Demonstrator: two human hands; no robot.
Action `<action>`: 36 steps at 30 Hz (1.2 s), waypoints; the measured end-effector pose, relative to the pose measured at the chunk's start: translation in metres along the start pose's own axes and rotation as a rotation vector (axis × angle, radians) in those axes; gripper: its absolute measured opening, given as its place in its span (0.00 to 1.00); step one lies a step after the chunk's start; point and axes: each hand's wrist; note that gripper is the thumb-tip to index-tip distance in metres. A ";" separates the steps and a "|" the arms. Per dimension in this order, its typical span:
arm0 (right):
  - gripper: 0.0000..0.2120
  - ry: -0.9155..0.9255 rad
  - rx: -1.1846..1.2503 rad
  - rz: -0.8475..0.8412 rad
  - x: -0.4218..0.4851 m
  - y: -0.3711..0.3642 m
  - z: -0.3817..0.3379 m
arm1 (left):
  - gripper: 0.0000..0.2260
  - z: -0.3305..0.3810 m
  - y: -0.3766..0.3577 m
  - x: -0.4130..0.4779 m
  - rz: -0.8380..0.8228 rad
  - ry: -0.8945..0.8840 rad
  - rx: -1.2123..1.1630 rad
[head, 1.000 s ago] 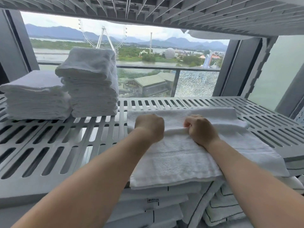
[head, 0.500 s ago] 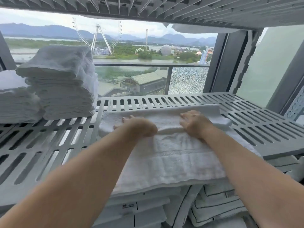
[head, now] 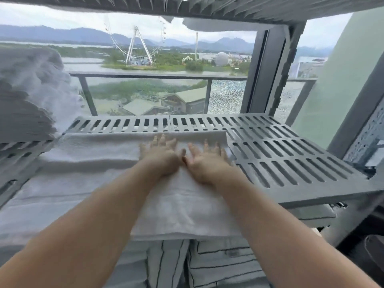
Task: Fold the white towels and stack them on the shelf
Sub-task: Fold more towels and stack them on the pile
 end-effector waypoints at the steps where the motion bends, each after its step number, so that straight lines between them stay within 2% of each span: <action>1: 0.30 0.019 0.009 -0.011 -0.001 0.001 0.001 | 0.31 0.000 -0.002 0.000 -0.004 0.004 0.009; 3: 0.27 0.080 -0.014 0.016 -0.008 0.008 0.009 | 0.30 -0.001 -0.002 -0.002 0.011 -0.007 0.019; 6: 0.17 0.158 -0.124 0.299 -0.025 0.014 0.031 | 0.28 0.000 -0.004 -0.007 0.132 -0.026 0.009; 8: 0.16 0.144 -0.142 0.400 -0.031 0.012 0.041 | 0.26 0.002 -0.004 -0.011 0.182 -0.054 0.020; 12: 0.13 0.095 -0.067 0.479 -0.036 0.013 0.049 | 0.26 0.004 0.002 -0.021 0.126 -0.061 -0.007; 16: 0.16 0.158 -0.115 0.629 -0.043 0.009 0.051 | 0.22 0.004 0.004 -0.036 0.086 -0.111 -0.014; 18: 0.16 0.165 -0.134 0.620 -0.047 0.005 0.051 | 0.20 0.000 0.005 -0.047 0.083 -0.172 -0.070; 21: 0.13 0.089 -0.108 0.493 -0.052 0.007 0.054 | 0.18 -0.009 0.009 -0.069 0.110 -0.267 -0.113; 24: 0.13 0.020 -0.136 0.418 -0.060 0.016 0.053 | 0.18 -0.025 0.016 -0.093 0.124 -0.262 -0.064; 27: 0.11 0.028 -0.108 0.416 -0.076 0.021 0.043 | 0.14 -0.044 0.021 -0.115 0.122 -0.271 -0.078; 31: 0.16 0.229 -0.011 0.491 -0.107 0.008 0.010 | 0.12 -0.057 0.015 -0.144 0.152 -0.330 -0.089; 34: 0.11 0.450 0.095 0.633 -0.134 -0.015 -0.012 | 0.10 -0.060 0.009 -0.160 0.185 -0.342 -0.132; 36: 0.07 0.523 0.081 0.697 -0.147 -0.030 -0.015 | 0.10 -0.061 0.006 -0.171 0.180 -0.367 -0.150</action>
Point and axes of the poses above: each hand's wrist, its own x-axis towards the middle knuckle, its own y-axis out of the back of the hand, z = x × y, and after that the axes turned 3 degrees about -z, right-handed
